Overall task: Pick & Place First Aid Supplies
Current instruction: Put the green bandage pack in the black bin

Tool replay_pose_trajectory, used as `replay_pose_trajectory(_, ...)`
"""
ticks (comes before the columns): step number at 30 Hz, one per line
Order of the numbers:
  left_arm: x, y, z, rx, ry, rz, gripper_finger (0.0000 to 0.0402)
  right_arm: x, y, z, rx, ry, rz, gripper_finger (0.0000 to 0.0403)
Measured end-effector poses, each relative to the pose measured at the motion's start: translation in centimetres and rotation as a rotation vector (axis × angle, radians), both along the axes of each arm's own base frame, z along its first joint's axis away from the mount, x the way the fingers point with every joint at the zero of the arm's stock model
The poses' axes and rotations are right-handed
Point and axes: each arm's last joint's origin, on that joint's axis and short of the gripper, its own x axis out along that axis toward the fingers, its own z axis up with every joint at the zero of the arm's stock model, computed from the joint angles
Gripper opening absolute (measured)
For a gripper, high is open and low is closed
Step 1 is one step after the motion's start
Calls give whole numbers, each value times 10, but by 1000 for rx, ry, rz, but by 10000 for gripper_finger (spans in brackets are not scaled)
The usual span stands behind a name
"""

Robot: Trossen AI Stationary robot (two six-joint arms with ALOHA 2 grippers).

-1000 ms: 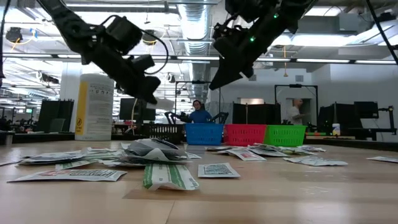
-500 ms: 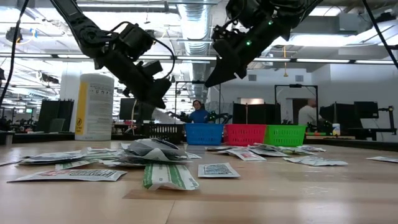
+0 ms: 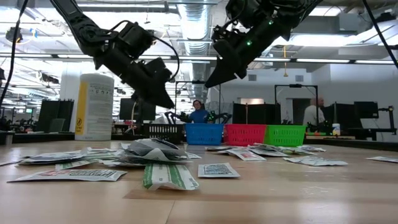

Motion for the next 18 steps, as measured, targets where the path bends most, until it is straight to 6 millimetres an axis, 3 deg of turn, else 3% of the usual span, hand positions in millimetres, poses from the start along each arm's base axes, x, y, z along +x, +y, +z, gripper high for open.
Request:
replay_pose_trajectory(7,-6,-20,38,-55,-180,-215,88,-1,0,-1,2,15,1,1)
replay_pose_trajectory(12,-17,-34,69,-11,-294,-264,88,0,5,-2,71,6,33,1)
replay_pose_trajectory(18,-29,-52,80,-45,-368,-300,88,3,15,-1,155,-26,101,1)
